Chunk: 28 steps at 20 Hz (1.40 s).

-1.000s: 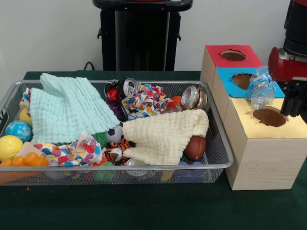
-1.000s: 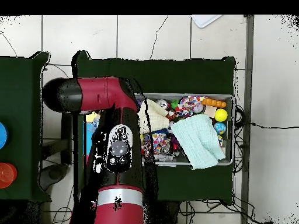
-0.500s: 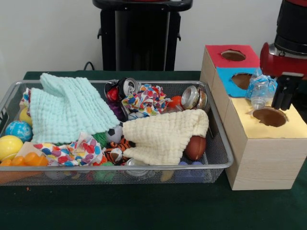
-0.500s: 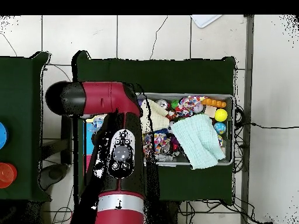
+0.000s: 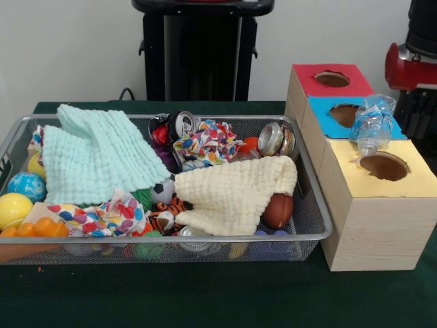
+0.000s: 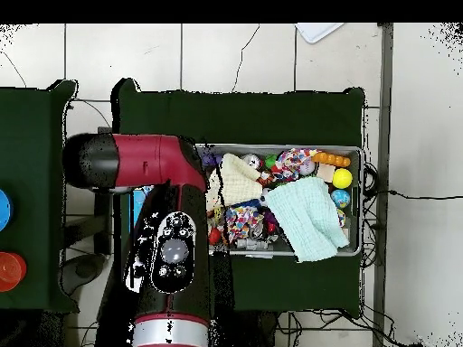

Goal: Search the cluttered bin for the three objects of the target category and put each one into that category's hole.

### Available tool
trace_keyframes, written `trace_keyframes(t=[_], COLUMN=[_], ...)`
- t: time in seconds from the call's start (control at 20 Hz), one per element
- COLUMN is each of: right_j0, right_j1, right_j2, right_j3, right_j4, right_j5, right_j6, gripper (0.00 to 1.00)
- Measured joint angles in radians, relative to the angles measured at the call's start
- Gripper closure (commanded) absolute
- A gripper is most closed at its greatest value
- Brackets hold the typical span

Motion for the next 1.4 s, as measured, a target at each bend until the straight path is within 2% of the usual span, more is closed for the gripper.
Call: trace_keyframes(t=[0.55,0.65,0.85,1.0,1.2,1.4], right_j0=[0.095,0.108,0.110,0.110,0.110,0.110], right_j1=[-0.085,-0.099,-0.101,-0.092,-0.082,-0.085], right_j2=[-0.003,-0.003,-0.003,-0.003,-0.003,-0.003], right_j3=[0.180,0.236,0.290,0.348,0.399,0.413], right_j4=[0.049,0.060,0.067,0.072,0.073,0.079], right_j5=[-0.010,-0.040,-0.097,-0.178,-0.245,-0.266], right_j6=[0.000,0.000,0.000,0.000,0.000,0.000], gripper=[1.00,1.00,1.00,1.00,1.00,1.00])
